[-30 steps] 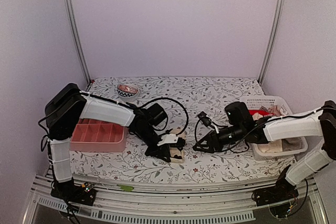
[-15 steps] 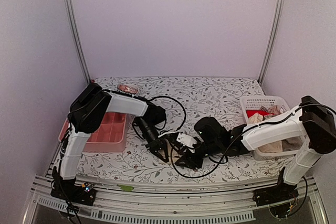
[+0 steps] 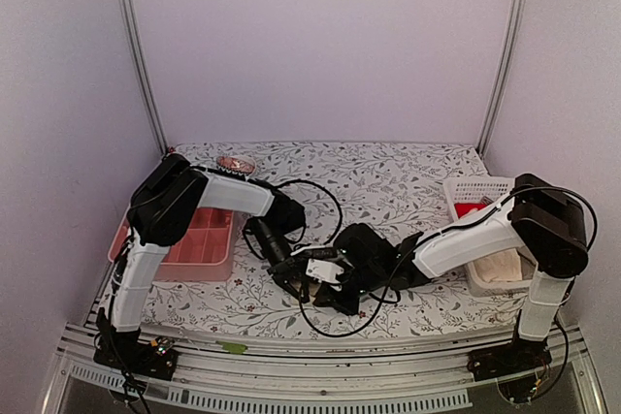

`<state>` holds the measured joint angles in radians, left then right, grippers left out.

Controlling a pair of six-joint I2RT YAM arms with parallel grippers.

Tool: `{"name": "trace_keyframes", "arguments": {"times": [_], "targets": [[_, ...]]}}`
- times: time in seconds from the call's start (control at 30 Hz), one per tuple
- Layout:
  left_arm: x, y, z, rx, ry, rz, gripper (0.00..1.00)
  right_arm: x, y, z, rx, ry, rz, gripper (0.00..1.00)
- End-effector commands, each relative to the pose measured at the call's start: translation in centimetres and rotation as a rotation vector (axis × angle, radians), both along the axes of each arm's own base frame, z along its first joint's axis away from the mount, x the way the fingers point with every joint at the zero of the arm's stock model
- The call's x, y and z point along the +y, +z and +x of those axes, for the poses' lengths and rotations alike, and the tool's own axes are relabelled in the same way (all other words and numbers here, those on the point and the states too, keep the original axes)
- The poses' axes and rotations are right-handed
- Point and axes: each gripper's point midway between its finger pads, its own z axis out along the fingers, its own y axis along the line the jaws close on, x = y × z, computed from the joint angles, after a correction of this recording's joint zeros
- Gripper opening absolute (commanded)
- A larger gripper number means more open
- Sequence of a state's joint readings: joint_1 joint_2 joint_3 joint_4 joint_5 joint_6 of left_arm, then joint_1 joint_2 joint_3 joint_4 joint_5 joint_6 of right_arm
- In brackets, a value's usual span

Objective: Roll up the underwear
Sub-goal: Roll the underwear at the center of the board.

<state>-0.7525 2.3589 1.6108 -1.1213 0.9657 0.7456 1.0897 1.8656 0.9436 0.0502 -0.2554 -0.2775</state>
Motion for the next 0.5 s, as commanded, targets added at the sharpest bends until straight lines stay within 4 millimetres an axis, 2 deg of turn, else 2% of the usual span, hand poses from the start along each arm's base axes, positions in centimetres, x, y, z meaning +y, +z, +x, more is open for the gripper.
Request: {"name": "trace_keyframes", "arguments": {"times": [0.0, 0.03, 0.07, 0.1, 0.23, 0.27, 0.3, 0.47], "targets": [[1.6, -1.3, 1.5, -0.063, 0.025, 0.062, 0.23, -0.7, -1.3, -2.3, 0.098, 0.044, -0.038, 0.0], [1.6, -0.6, 1.9, -0.076, 0.043, 0.049, 0.29, -0.7, -1.1, -2.5, 0.132, 0.042, -0.028, 0.0], [1.7, 0.3, 2.5, -0.097, 0.063, 0.032, 0.4, -0.7, -0.8, -2.8, 0.161, 0.045, -0.014, 0.0], [1.8, 1.4, 3.1, -0.126, 0.086, 0.011, 0.47, -0.7, -0.5, -2.7, 0.199, 0.034, -0.001, 0.0], [3.0, 5.8, 6.4, -0.295, 0.213, -0.063, 0.64, -1.0, 0.4, -2.5, 0.373, -0.01, 0.049, 0.0], [3.4, 7.5, 7.6, -0.365, 0.258, -0.09, 0.83, -1.0, 0.7, -2.3, 0.422, -0.026, 0.062, 0.0], [4.0, 9.2, 9.0, -0.442, 0.311, -0.108, 0.94, -1.0, 0.9, -2.2, 0.473, -0.035, 0.074, 0.0], [7.4, 16.8, 13.7, -0.89, 0.518, -0.167, 0.96, -1.2, 1.3, -2.0, 0.68, -0.055, 0.114, 0.0]]}}
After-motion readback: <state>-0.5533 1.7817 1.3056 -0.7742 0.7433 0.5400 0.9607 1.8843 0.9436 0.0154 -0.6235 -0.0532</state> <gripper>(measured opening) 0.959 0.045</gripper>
